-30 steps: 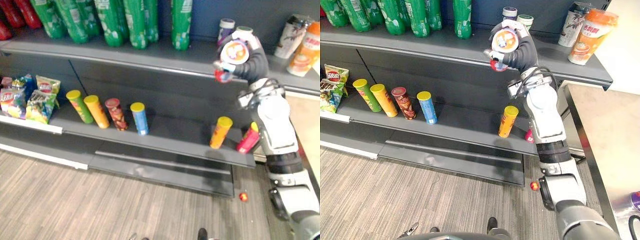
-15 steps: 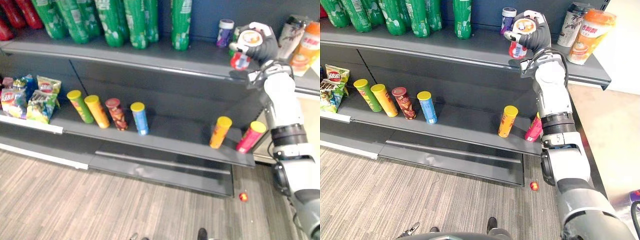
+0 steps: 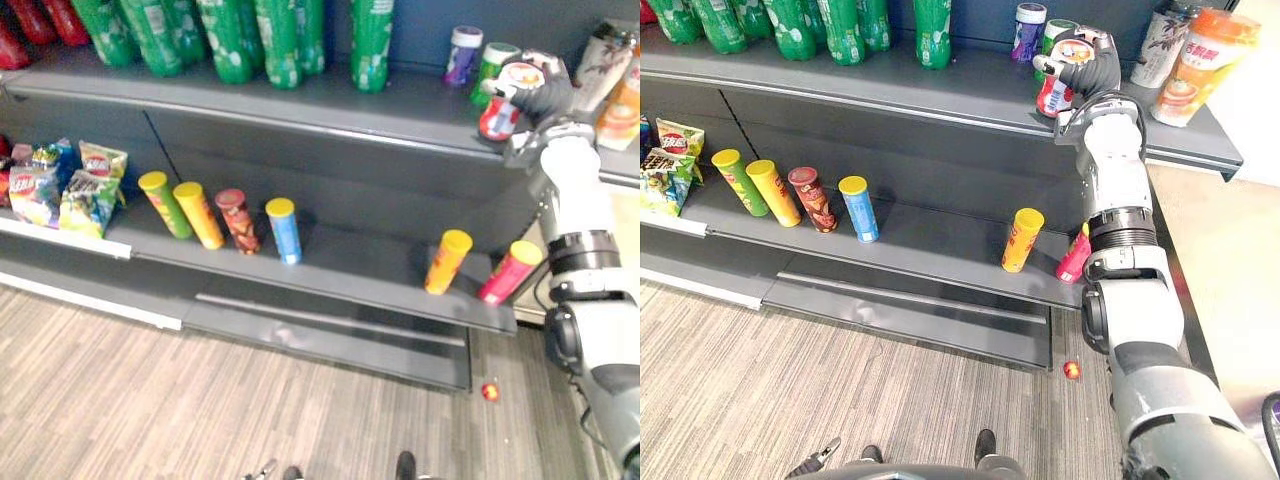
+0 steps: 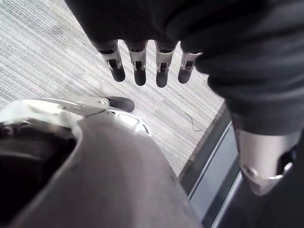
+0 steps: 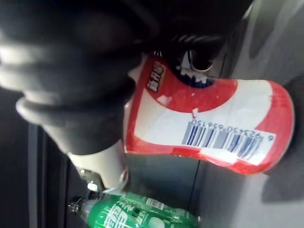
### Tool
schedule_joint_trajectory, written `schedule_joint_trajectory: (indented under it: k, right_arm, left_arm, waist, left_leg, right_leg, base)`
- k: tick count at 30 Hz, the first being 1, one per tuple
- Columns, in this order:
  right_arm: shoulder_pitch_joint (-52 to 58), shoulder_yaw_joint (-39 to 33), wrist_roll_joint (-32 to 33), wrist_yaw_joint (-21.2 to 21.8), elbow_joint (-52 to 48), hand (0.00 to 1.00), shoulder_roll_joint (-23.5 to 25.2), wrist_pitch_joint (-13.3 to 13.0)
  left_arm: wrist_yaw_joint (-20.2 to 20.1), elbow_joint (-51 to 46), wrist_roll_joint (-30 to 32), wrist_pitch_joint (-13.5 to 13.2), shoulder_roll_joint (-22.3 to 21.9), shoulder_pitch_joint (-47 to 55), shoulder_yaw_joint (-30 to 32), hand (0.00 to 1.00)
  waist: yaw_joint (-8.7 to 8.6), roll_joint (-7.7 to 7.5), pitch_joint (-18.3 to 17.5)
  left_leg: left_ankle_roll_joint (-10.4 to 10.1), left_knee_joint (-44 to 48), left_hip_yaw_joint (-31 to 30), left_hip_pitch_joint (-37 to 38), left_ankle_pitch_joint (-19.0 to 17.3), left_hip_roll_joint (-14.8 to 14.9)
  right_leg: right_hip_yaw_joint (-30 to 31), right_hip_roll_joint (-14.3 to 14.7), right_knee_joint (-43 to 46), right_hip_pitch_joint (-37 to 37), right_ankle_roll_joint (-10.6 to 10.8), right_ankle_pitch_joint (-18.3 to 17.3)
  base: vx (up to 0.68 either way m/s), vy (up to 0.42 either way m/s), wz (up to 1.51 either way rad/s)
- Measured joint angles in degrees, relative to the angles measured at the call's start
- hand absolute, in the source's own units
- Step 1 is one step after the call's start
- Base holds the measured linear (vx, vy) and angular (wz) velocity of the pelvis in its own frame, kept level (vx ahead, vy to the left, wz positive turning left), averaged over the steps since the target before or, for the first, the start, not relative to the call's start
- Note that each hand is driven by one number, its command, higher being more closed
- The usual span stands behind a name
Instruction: Put the gum and the chips on the shelf.
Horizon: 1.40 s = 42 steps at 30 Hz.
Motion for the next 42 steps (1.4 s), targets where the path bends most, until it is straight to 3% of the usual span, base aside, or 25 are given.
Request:
schedule_joint_trajectory:
  k: [20,21,42]
  right_arm:
    - [-1.6,-0.2,-0.2,0.6,1.3,1.0,0.1,-0.4]
    - [-1.6,-0.2,-0.2,0.6,1.3,0.0,0.1,-0.4]
    - [1.2,-0.4,-2.2,-0.2,1.2,0.0,2.2,-0.1]
  left_arm:
    - [0.2,0.0,0.0,-0.1,0.2,-0.3,0.1,0.0]
    - [0.2,0.0,0.0,-0.1,0.3,-0.3,0.1,0.0]
    - [0.3,0.0,0.0,0.0,0.6,-0.6,0.3,0.0]
  waist:
    - [0.08,-0.66,1.3]
    - [0.07,-0.7,1.3]
    - [0.08,-1.43,2.3]
  left_leg:
    - [0.0,0.0,-0.1,0.1,0.0,0.1]
    - [0.0,0.0,-0.1,0.1,0.0,0.1]
    - [-0.1,0.0,-0.3,0.9,0.0,0.3]
  right_leg:
    - [-0.1,0.1,-0.1,0.2,0.0,0.0]
    - [-0.1,0.1,-0.1,0.2,0.0,0.0]
    - [-0.2,0.2,0.0,1.1,0.0,0.0]
  base:
    - [0.0,0.0,0.0]
    - [0.0,0.0,0.0]
    - [0.0,0.0,0.0]
